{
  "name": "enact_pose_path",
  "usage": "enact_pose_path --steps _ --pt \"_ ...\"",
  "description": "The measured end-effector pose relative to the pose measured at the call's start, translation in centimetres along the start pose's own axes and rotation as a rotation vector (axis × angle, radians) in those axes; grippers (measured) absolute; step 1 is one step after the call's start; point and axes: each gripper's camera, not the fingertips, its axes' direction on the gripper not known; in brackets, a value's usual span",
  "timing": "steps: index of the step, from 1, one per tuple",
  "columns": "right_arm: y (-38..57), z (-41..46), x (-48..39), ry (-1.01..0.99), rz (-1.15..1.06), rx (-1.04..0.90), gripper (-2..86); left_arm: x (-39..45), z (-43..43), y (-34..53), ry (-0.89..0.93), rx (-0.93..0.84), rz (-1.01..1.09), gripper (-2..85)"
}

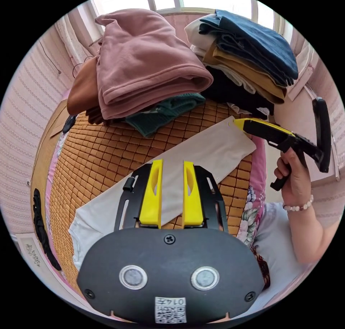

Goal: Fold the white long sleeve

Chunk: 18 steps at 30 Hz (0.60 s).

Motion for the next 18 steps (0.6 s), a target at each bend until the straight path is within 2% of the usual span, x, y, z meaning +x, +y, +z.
enact_pose_path --steps 4,9,18 --pt "-1.3 0.9 1.7 -0.040 0.041 -0.062 14.5 0.3 4.3 -2.2 -0.013 -0.054 -0.005 9.2" --pt "-2.3 2.0 0.9 0.004 -0.013 -0.126 11.8 0.2 8.1 -2.8 -0.020 -0.136 -0.025 9.6" --pt "-3.2 2.4 1.1 -0.021 -0.036 -0.185 2.4 0.1 9.7 -1.8 0.006 -0.069 -0.056 7.7"
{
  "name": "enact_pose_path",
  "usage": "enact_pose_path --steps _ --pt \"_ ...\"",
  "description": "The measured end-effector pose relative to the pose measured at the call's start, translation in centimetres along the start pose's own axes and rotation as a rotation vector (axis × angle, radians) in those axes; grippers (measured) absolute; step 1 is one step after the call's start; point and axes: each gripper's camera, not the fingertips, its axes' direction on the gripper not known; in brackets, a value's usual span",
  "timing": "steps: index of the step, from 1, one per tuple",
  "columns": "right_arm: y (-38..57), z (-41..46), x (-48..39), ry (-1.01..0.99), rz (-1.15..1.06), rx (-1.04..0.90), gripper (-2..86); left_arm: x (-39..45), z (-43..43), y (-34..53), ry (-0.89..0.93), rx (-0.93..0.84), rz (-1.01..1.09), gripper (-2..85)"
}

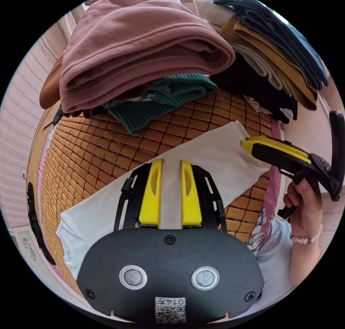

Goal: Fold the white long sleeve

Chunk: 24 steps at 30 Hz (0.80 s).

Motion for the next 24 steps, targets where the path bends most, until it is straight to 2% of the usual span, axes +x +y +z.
enact_pose_path --steps 5,15,22,24 --pt "-0.1 -0.2 0.7 -0.034 0.013 -0.008 -0.1 -0.2 0.2 0.0 0.039 0.007 -0.012 0.1" --pt "1.2 -1.4 1.0 -0.173 -0.069 0.063 -0.2 -0.3 -1.2 0.5 0.030 0.020 0.000 -1.0" --pt "2.8 -1.3 0.5 -0.351 -0.214 0.049 0.2 0.1 -4.1 1.4 -0.076 0.071 0.024 -1.0" --pt "3.3 -1.5 0.1 -0.417 -0.266 0.058 0.2 -1.0 -5.4 1.9 -0.045 0.085 -0.018 -1.0"
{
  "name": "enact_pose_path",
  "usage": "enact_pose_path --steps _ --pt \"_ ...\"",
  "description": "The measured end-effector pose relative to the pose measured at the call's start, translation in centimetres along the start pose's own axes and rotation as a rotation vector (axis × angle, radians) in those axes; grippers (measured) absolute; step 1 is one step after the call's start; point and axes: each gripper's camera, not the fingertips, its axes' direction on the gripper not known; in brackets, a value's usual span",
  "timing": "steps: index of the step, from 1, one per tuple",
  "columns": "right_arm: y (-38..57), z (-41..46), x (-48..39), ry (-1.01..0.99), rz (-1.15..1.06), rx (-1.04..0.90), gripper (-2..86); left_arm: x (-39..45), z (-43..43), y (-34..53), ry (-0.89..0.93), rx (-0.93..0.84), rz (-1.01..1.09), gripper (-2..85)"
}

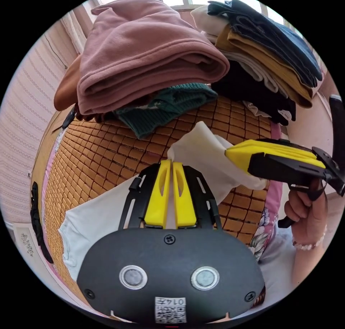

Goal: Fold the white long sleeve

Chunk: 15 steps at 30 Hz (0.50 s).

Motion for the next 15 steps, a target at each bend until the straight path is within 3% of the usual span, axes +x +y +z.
enact_pose_path --steps 9,15 --pt "2.8 2.5 -4.4 -0.262 -0.267 -0.059 0.2 -6.2 -10.9 5.0 -0.067 -0.012 -0.068 -1.0" --pt "5.9 3.9 -15.0 -0.412 -0.572 -0.140 0.1 -11.8 -20.6 12.3 -0.093 0.055 -0.197 -1.0"
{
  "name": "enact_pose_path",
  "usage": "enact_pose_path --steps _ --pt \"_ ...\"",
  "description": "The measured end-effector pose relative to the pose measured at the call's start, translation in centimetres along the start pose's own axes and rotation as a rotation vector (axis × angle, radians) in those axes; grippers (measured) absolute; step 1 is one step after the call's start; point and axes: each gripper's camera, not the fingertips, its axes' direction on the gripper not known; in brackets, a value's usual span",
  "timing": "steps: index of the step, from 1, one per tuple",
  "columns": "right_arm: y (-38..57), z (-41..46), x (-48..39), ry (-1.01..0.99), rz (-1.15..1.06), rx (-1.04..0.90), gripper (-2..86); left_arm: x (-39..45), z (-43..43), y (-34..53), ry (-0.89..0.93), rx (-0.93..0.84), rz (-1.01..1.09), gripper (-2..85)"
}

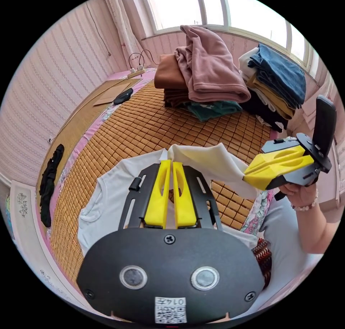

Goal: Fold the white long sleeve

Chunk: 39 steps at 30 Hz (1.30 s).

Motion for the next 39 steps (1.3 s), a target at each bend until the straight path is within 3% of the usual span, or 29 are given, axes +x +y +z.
enact_pose_path --steps 4,9,11,14,17,30,35,39 --pt "-3.0 6.4 -7.9 -0.149 -0.139 -0.073 0.3 -6.0 -8.0 7.1 0.013 0.091 -0.103 -0.9" --pt "-2.6 19.1 -17.6 -0.277 -0.299 -0.367 0.9 -13.5 -14.0 20.2 0.045 0.103 -0.350 0.6" --pt "0.9 26.2 -20.9 -0.237 -0.350 -0.551 1.8 -16.2 -14.7 27.5 -0.023 0.015 -0.480 3.2" --pt "6.0 32.6 -23.8 -0.056 -0.465 -0.737 6.8 -17.5 -15.8 35.4 0.016 -0.040 -0.636 5.0" --pt "9.1 34.5 -24.9 -0.038 -0.528 -0.818 11.0 -16.0 -17.5 39.8 0.050 -0.068 -0.651 5.2" --pt "9.2 42.3 -19.6 0.062 -0.314 -0.810 8.2 -15.0 -20.0 37.9 0.133 0.050 -0.678 5.8" --pt "9.2 46.6 -21.3 -0.288 -0.308 -0.837 6.1 -16.3 -22.7 37.0 0.077 0.056 -0.692 5.9" --pt "9.8 47.8 -22.4 -0.370 -0.377 -0.897 6.2 -16.0 -24.6 37.3 0.040 0.036 -0.676 6.0"
